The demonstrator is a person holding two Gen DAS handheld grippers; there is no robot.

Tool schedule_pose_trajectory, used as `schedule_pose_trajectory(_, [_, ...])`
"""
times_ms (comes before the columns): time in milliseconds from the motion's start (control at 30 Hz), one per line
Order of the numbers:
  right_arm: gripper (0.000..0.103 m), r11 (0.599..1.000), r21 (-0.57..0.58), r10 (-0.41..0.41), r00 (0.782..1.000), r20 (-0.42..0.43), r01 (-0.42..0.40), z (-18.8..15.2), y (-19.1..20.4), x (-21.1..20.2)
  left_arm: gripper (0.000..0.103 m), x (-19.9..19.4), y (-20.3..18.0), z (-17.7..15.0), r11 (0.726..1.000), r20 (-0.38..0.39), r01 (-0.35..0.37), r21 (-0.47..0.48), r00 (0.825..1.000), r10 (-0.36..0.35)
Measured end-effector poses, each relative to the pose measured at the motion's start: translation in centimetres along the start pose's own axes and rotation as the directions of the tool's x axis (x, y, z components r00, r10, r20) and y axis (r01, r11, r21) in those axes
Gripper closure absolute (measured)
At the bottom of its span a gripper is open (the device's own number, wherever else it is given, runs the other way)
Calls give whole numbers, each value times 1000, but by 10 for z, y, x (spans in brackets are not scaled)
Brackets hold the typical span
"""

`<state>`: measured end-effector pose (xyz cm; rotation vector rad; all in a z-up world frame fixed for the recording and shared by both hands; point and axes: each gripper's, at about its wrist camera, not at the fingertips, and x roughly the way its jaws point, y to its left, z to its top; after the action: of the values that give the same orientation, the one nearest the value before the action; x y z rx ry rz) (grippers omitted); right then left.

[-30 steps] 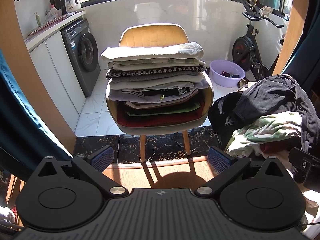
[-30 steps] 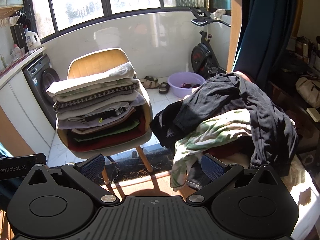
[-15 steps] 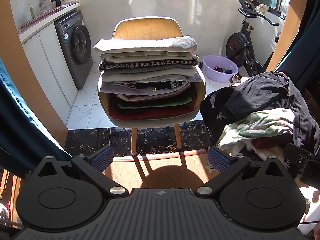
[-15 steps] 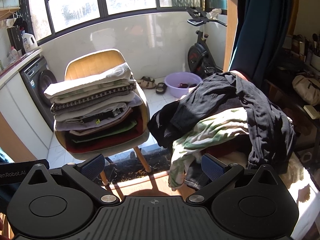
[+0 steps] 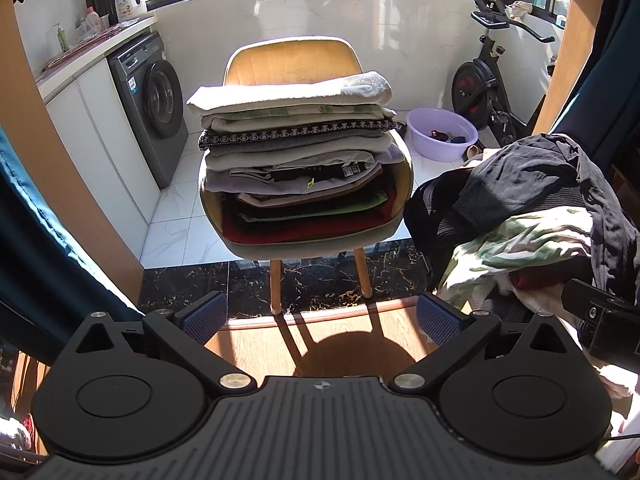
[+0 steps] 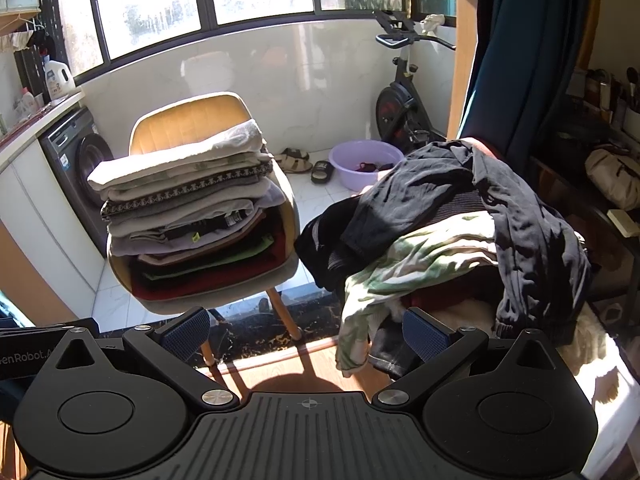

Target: Fold clothes

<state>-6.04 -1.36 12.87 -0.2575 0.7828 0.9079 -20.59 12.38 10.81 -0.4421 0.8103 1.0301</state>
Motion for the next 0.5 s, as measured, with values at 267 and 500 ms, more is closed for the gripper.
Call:
schedule_pose_trajectory(267, [1, 1000, 1, 2, 1000, 0, -2, -1, 0, 0, 0, -1, 2, -1, 1000, -2, -9, -6, 1000, 9])
schedule_pose_trajectory(500, [1, 1000, -7, 6, 1000, 0, -6, 0, 2, -1, 0, -3, 3, -2, 1000, 8, -14, -5, 1000, 14])
